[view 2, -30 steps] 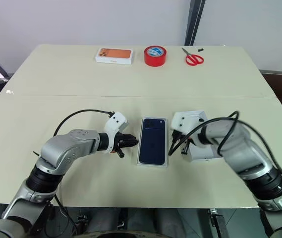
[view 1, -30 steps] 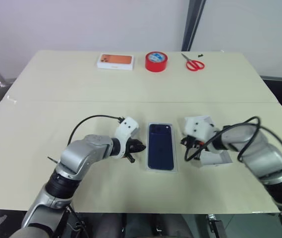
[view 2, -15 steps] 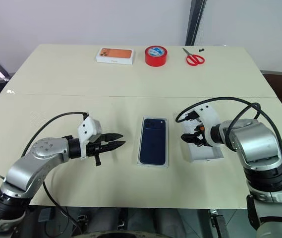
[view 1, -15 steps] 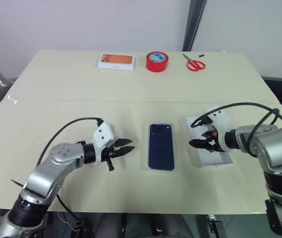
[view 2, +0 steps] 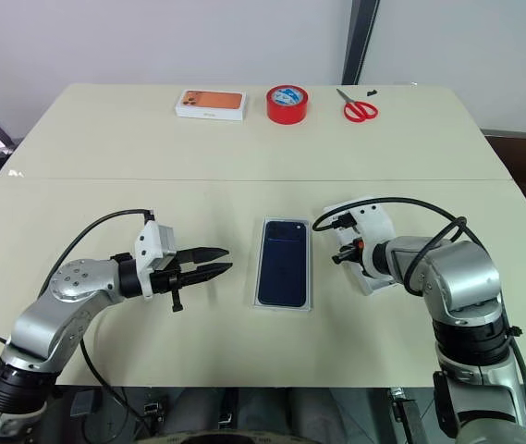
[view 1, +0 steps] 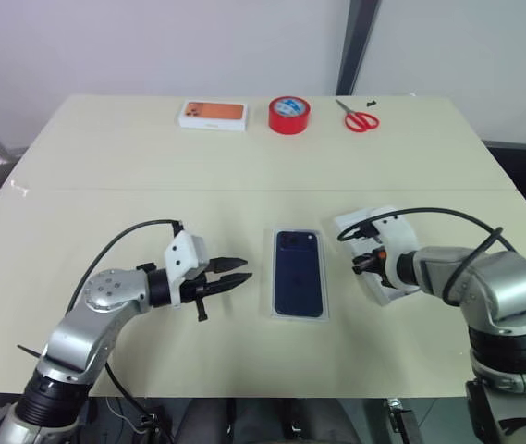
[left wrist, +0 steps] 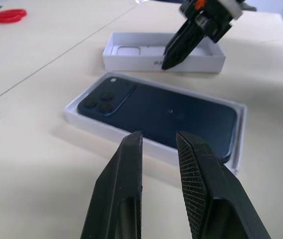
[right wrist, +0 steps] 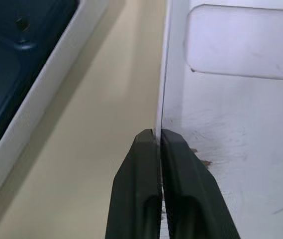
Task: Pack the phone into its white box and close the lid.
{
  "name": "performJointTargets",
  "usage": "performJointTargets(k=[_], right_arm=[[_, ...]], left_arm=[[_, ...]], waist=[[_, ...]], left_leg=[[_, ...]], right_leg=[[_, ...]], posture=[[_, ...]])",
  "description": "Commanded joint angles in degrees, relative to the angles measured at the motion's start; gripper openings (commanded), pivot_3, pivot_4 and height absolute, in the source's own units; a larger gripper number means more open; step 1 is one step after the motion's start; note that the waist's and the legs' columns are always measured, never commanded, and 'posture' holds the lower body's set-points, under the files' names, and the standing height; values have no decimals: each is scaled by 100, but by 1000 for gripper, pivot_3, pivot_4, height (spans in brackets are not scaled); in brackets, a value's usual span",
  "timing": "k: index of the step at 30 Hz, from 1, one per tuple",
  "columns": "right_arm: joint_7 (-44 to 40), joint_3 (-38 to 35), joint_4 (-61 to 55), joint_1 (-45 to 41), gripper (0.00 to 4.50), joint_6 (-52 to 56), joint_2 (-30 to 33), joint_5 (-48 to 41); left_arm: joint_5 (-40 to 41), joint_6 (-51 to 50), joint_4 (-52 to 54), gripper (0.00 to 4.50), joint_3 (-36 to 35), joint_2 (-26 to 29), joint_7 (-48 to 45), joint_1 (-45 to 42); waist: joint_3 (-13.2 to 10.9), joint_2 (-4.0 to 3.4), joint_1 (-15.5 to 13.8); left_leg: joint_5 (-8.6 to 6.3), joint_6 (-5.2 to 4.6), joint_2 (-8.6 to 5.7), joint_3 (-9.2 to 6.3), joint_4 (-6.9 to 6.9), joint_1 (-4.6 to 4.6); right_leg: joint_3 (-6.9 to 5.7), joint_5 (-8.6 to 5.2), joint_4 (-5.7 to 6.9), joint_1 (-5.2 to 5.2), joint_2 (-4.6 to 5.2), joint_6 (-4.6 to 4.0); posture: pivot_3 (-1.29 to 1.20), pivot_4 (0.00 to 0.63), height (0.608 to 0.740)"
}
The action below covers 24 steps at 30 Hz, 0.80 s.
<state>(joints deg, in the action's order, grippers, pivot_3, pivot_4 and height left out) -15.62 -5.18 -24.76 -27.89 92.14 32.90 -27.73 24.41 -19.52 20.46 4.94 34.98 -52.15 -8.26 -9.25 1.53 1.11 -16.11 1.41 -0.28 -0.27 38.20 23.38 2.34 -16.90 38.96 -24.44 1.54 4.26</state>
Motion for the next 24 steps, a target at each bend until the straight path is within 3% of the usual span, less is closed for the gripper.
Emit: performJointTargets(k=[1, 5, 8, 10, 12, 19, 22, 24], right_arm=[[389, -918, 203, -764, 28, 36, -530, -914], [1148, -2037, 887, -1548, 28, 36, -1670, -3024], [2175, -2358, 1289, -1776, 28, 36, -2274, -4551], [3723, -1541, 1540, -1426, 28, -1097, -2358, -6860], [4952, -767, 1568, -979, 28, -2127, -2548, -8286], [7091, -262, 966, -145, 28, -3544, -4312, -8527], [7575, -285, 989, -44, 28, -3727, -4535, -8527], [7985, -301, 1194, 105, 28, -3750, -4342, -8527]], left_arm=[[-21, 219, -78, 1120, -349, -85, 221, 21], [106, 242, -667, 1120, -1000, -393, 843, -269], [74, 260, -986, 1120, -1274, -553, 1159, -524], [5, 289, -1172, 1120, -1403, -603, 1332, -732], [-85, 318, -1241, 1120, -1381, -601, 1380, -843], [-512, 428, -1327, 1120, -963, -579, 1362, -912], [-607, 414, -1271, 1120, -796, -599, 1320, -845], [-654, 382, -1180, 1120, -658, -617, 1278, -768]], waist=[[-2, -4, 62], [-3, -5, 131], [-3, -5, 135], [-3, -5, 122], [-3, -4, 141], [-2, -5, 157], [-2, -6, 142], [-1, -6, 146]], left_leg=[[0, 0, 1, 2, 0, -1], [0, -1, 6, -1, 0, -5], [0, -1, 7, -3, 0, -2], [-1, -2, 6, -1, 1, 1], [-1, -4, 5, -1, 3, 5], [-1, -6, 6, 2, 6, 2], [-1, -6, 6, 1, 5, 3], [-1, -6, 5, 1, 5, 3]], right_leg=[[1, 0, 2, 0, -2, 0], [-1, 0, 16, -1, -9, 0], [-4, 1, 15, -1, -8, 1], [-4, 1, 13, -1, -4, 1], [-6, 1, 12, -1, 0, 2], [-2, 1, 17, -3, -3, 2], [-3, 1, 13, -3, -2, 2], [-3, 1, 12, -3, -2, 2]], posture=[[0, 150, 733], [0, 150, 733], [0, 150, 733], [0, 150, 733], [0, 150, 733], [0, 150, 733], [0, 150, 733], [0, 150, 733]])
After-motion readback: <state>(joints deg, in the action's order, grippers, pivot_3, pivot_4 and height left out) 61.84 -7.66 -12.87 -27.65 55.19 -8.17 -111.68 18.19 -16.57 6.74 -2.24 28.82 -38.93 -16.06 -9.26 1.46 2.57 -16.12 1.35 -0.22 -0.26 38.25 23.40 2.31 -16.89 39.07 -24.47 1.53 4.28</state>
